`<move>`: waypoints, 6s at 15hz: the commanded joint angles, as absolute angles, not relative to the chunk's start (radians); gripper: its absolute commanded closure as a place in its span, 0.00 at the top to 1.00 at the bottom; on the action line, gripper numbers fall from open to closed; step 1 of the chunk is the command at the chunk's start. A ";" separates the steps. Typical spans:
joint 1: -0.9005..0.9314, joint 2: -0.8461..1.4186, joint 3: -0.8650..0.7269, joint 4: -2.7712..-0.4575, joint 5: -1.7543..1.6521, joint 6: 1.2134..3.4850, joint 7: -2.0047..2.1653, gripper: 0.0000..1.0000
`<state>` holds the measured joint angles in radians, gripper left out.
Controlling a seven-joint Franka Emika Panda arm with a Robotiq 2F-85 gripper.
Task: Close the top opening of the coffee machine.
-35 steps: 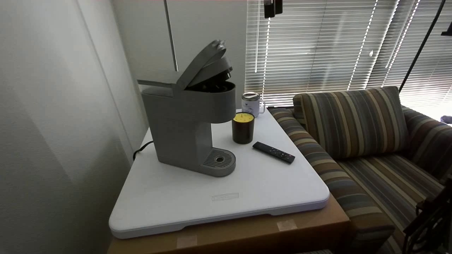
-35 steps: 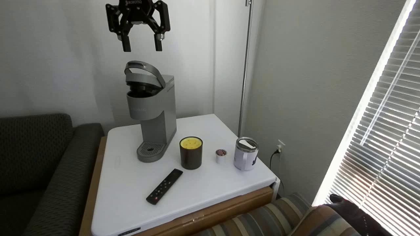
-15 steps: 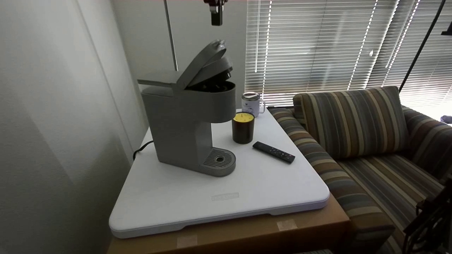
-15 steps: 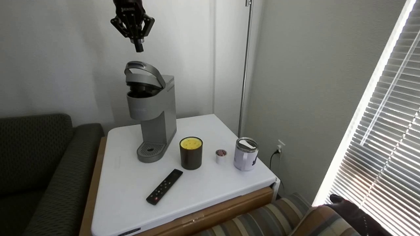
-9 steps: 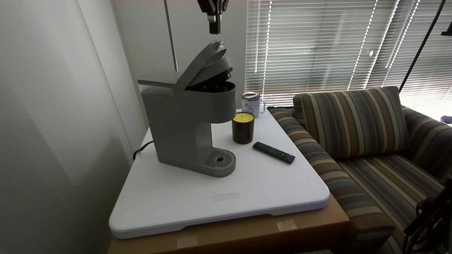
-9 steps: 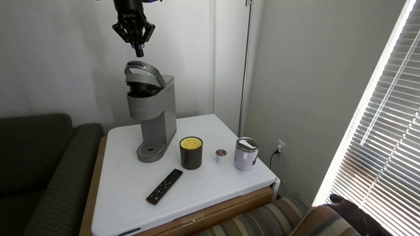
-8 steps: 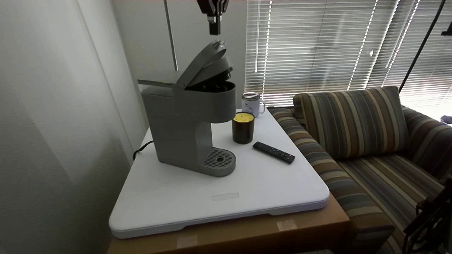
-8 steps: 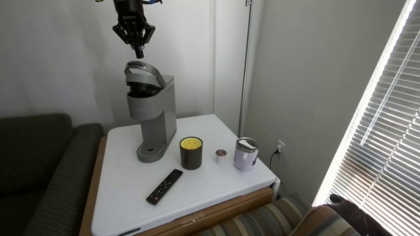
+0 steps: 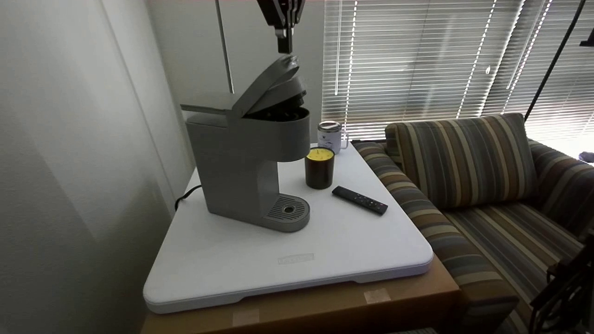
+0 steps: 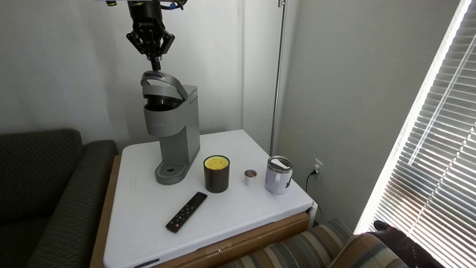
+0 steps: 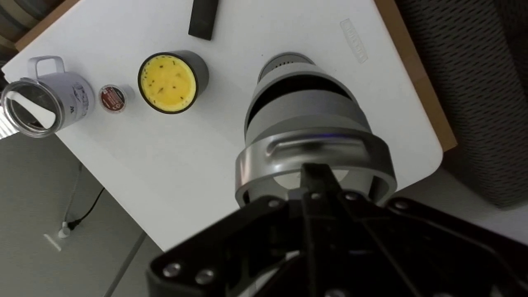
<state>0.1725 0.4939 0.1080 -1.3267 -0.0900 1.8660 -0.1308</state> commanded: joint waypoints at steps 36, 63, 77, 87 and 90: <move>0.179 0.357 0.101 -1.795 -0.108 2.053 0.103 0.00; 0.161 0.204 0.117 -1.762 -0.112 1.857 -0.091 0.00; 0.158 0.178 0.118 -1.723 -0.067 1.719 -0.117 0.94; 0.164 0.184 0.120 -1.722 -0.011 1.709 -0.122 1.00; 0.164 0.184 0.120 -1.720 -0.006 1.705 -0.129 1.00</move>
